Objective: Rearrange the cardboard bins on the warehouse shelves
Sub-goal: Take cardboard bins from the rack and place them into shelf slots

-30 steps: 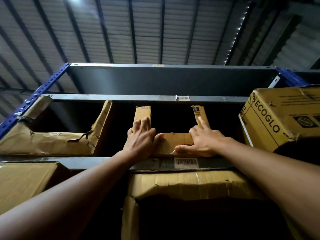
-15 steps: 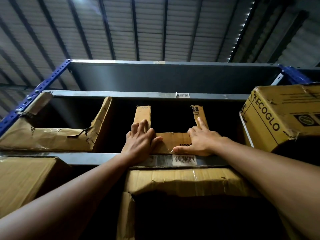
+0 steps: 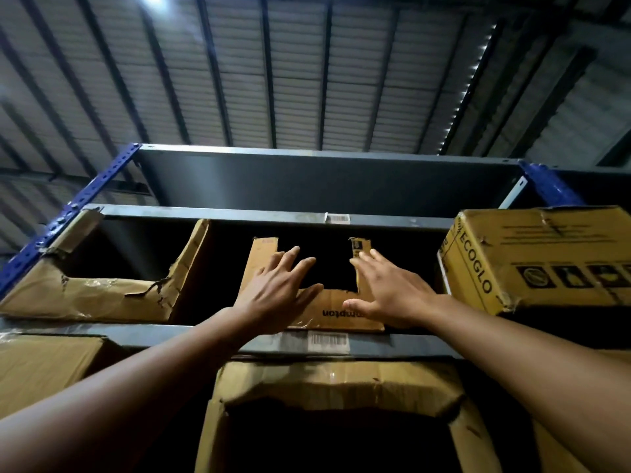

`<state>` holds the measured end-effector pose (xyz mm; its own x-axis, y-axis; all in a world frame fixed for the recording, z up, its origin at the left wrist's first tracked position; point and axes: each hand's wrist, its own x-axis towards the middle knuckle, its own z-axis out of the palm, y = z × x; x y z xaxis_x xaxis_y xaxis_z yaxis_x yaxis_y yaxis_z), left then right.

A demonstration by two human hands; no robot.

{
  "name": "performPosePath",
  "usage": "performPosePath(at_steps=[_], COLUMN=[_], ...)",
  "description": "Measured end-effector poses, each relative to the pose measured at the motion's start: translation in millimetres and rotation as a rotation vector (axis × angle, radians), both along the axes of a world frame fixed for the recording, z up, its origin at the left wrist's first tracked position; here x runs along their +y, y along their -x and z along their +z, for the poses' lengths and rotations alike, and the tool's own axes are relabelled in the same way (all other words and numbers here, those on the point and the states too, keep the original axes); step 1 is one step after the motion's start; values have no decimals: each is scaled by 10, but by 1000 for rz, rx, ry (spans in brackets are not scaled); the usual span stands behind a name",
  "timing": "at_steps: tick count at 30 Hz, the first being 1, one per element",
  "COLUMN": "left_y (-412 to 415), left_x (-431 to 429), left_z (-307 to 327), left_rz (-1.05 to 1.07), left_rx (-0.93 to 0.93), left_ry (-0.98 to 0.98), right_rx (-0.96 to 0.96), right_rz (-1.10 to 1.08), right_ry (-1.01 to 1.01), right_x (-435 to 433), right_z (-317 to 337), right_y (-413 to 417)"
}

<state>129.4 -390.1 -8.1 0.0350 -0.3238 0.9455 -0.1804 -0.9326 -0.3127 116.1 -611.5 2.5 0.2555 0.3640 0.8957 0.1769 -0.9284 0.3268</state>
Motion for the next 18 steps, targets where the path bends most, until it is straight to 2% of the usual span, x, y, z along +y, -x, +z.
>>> performPosePath(at_steps=[7, 14, 18], left_y=[505, 875, 980], left_x=[-742, -1539, -1970], left_z=[-171, -196, -253], left_rz=[-130, -192, -221], left_rx=[-199, -240, -171], left_ry=[-139, -183, -163], right_rx=[-195, -148, -82], right_rz=[94, -96, -222], right_ry=[41, 33, -14], right_x=[-612, -1470, -2005], right_z=[-306, -543, -692], right_y=[460, 884, 1157])
